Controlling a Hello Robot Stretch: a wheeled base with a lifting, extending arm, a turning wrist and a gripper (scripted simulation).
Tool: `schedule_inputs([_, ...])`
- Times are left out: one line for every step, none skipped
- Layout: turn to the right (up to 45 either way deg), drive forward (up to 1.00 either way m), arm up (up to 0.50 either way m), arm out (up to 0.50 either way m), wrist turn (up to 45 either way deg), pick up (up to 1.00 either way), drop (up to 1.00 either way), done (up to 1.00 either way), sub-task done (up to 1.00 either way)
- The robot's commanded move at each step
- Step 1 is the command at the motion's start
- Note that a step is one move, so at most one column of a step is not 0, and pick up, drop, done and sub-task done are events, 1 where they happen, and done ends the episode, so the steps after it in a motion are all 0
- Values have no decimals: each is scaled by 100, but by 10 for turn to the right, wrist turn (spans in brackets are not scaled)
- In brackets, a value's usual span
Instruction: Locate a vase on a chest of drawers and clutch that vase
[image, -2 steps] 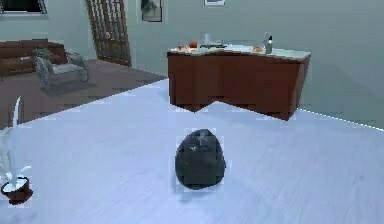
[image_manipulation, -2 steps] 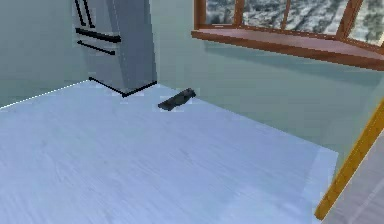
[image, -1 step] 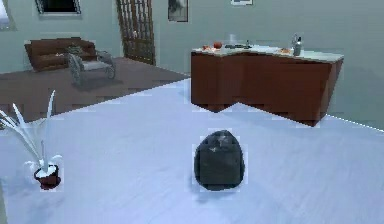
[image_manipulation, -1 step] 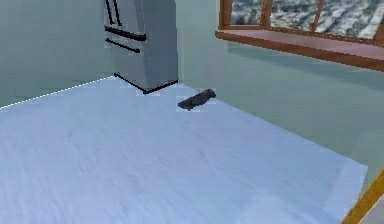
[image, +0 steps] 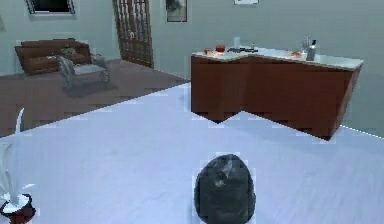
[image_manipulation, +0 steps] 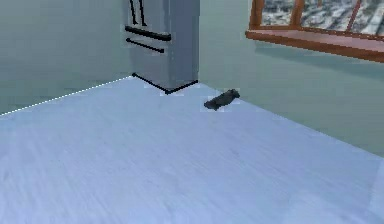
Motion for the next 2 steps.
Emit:
schedule_inputs([-210,0,0,0,0,0,0,0,0])
schedule_inputs([0,100,0,0,0,0,0,0,0])
